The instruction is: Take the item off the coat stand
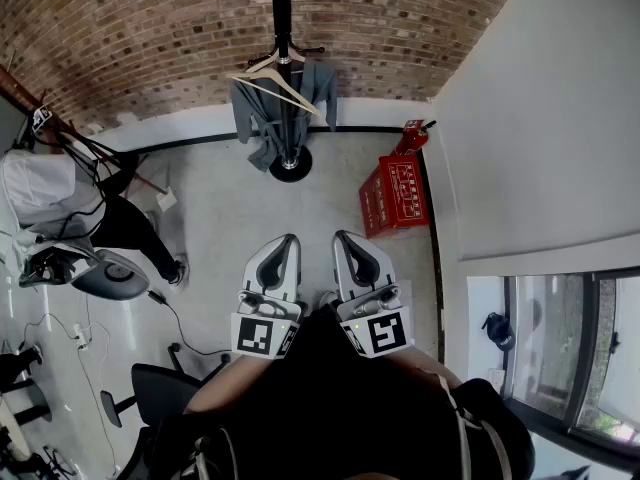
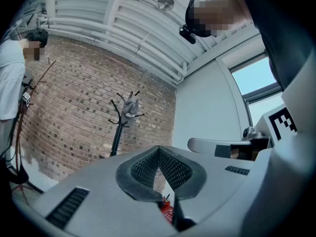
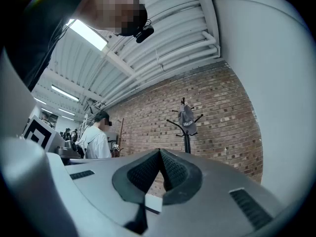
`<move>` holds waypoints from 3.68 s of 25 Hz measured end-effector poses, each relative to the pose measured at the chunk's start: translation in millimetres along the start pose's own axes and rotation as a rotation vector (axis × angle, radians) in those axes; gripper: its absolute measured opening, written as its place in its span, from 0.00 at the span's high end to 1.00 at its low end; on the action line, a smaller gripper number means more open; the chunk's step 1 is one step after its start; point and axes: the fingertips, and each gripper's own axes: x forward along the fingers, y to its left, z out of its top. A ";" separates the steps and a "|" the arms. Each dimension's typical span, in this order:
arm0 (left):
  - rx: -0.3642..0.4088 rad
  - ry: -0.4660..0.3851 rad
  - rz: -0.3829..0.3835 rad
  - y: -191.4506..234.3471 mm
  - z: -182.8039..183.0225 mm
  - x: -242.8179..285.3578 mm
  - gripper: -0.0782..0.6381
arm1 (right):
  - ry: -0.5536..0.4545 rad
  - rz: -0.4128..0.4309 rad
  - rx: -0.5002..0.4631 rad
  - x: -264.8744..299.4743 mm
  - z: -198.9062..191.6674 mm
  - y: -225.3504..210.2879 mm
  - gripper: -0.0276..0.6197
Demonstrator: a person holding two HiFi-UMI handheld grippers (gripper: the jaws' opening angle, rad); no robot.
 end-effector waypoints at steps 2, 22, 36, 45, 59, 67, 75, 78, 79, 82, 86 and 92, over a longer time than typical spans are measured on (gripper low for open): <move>0.001 -0.001 0.005 4.0 -1.7 1.3 0.87 | 0.000 -0.015 0.005 3.0 -3.5 0.5 0.93; 0.012 0.064 0.138 -33.4 -51.0 -6.8 0.87 | -0.045 -0.021 0.121 -36.8 -19.7 -58.1 0.93; -0.007 0.083 0.057 -5.5 -70.4 61.3 0.87 | 0.012 -0.041 0.090 21.8 -42.5 -83.6 0.93; -0.042 0.041 -0.011 57.1 -40.1 131.7 0.87 | 0.067 -0.090 0.067 120.9 -37.4 -99.9 0.93; -0.021 0.037 -0.026 178.2 -4.3 204.4 0.87 | -0.014 -0.177 0.053 251.5 -16.1 -114.3 0.93; -0.060 0.031 -0.023 185.8 1.4 245.4 0.87 | -0.028 -0.132 0.098 297.5 14.6 -134.0 0.93; -0.005 0.026 0.013 194.1 1.2 277.9 0.87 | -0.081 -0.062 0.109 346.5 60.3 -174.8 0.78; -0.002 0.012 0.029 199.3 3.9 288.4 0.87 | -0.101 -0.057 0.081 365.4 72.9 -187.2 0.76; 0.002 0.012 0.035 201.7 3.7 290.7 0.87 | -0.102 -0.056 0.092 372.0 76.6 -191.3 0.75; 0.000 -0.031 0.068 210.9 9.4 299.3 0.87 | -0.097 -0.040 0.099 390.9 87.9 -197.9 0.72; 0.022 0.026 0.065 213.9 -6.1 309.3 0.87 | -0.087 -0.007 0.039 413.5 97.8 -203.3 0.72; 0.010 0.002 0.067 226.4 -5.3 327.3 0.87 | -0.111 -0.036 0.025 440.6 115.7 -225.0 0.71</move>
